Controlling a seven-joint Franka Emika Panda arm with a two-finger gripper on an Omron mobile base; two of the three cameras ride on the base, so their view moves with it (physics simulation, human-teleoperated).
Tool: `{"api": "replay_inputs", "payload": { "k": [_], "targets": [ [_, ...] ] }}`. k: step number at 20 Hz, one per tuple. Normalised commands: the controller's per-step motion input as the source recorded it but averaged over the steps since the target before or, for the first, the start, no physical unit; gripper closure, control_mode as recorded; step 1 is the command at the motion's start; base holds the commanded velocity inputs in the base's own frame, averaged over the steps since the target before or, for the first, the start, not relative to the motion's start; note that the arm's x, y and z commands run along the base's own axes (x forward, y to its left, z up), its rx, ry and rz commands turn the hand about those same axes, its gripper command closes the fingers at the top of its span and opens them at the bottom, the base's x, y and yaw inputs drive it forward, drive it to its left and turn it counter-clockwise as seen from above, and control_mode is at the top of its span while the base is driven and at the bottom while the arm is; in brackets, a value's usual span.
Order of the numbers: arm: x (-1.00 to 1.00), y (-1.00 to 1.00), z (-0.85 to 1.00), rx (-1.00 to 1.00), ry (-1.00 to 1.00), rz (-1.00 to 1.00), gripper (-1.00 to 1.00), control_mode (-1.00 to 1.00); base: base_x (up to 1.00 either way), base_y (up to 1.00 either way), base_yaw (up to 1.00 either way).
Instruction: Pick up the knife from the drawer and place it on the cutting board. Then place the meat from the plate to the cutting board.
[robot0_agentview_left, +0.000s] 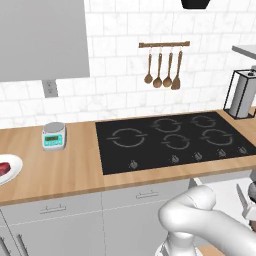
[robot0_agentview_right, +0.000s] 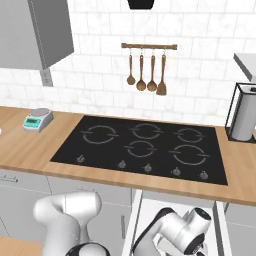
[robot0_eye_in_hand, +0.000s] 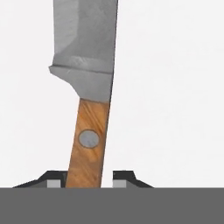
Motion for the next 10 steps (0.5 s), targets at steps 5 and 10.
{"api": "replay_inputs", "payload": {
  "k": [5, 10],
  "targets": [
    [-0.32, 0.33, -0.57, -0.01, -0.15, 0.0, 1.0, -1.0, 0.0, 0.0, 0.0],
    [-0.32, 0.29, -0.35, -0.01, -0.18, 0.0, 1.0, -1.0, 0.0, 0.0, 0.0]
  ]
}}
